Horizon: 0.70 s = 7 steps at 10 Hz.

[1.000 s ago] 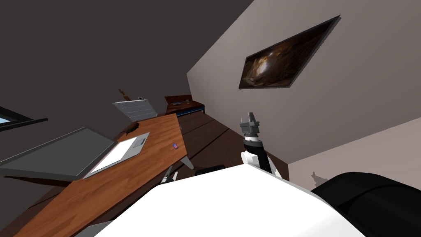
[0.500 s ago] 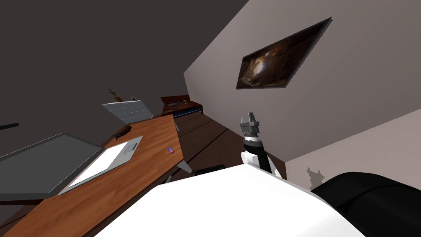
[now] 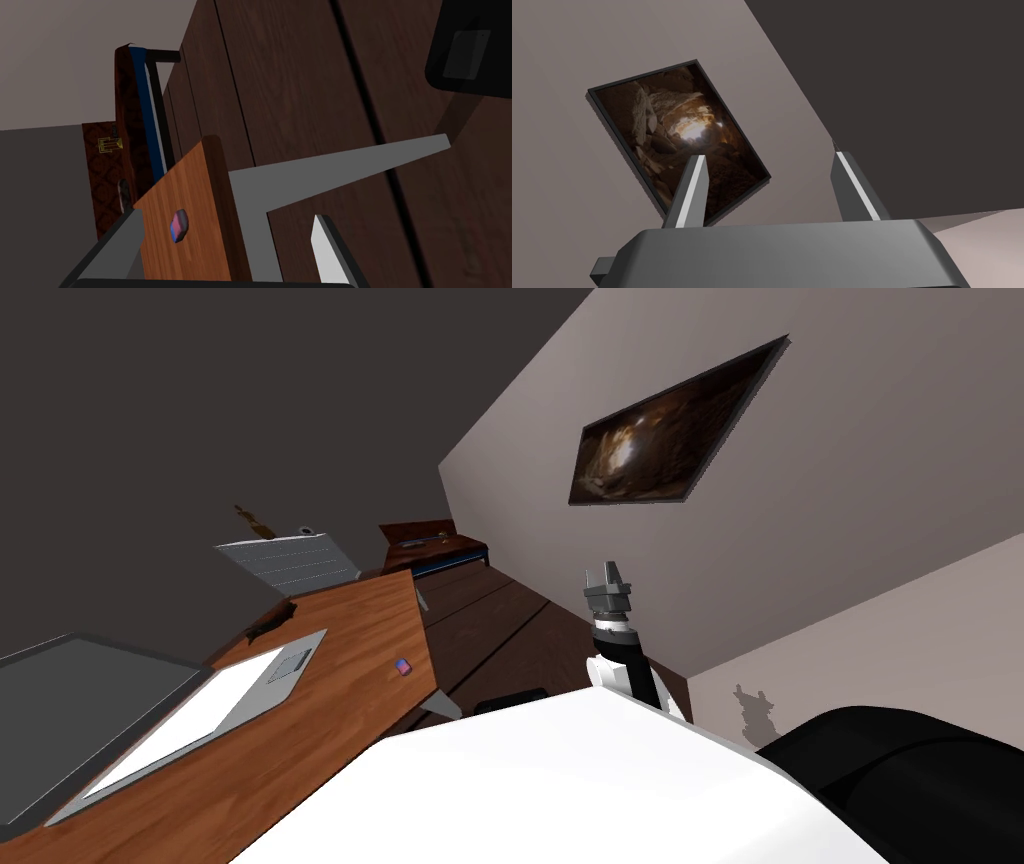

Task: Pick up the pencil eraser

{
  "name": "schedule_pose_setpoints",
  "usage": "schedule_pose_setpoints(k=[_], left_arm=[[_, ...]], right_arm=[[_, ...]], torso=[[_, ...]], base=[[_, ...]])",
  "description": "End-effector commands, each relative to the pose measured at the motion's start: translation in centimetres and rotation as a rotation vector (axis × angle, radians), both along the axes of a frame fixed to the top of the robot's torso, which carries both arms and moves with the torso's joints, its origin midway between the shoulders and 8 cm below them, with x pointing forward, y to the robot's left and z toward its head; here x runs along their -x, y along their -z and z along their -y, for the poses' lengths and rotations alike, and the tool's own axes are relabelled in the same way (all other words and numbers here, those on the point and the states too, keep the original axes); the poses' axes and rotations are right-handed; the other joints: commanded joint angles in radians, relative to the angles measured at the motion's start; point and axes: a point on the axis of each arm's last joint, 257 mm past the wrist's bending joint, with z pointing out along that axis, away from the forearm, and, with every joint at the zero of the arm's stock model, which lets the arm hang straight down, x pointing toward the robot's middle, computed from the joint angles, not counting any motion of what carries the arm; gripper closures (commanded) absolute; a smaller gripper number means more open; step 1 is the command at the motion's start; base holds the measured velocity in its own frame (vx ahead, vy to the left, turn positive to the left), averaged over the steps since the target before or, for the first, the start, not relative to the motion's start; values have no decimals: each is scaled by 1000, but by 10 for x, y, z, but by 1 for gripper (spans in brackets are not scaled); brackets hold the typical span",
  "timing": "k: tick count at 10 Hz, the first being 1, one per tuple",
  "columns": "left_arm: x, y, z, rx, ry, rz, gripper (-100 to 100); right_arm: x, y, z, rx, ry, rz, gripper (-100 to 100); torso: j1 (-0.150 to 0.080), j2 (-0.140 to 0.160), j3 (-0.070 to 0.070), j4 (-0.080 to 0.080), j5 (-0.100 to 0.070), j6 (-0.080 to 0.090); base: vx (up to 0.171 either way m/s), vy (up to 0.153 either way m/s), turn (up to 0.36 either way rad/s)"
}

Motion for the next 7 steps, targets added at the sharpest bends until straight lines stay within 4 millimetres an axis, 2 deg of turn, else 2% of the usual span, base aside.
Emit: schedule_pose_setpoints(k=[1, 2, 7], left_arm=[[13, 8, -4, -8, -3, -30, -100], [35, 19, -10, -15, 9, -85, -100], [115, 50, -41, -61, 17, -269, -100]], right_arm=[[0, 0, 0, 0, 0, 0, 0], [0, 0, 0, 0, 0, 0, 0], [0, 0, 0, 0, 0, 0, 0]], torso=[[0, 0, 0, 0, 0, 0], [1, 2, 1, 0, 0, 0], [-1, -3, -2, -1, 0, 0]], base=[[45, -8, 9], [85, -12, -139], [109, -31, -90]])
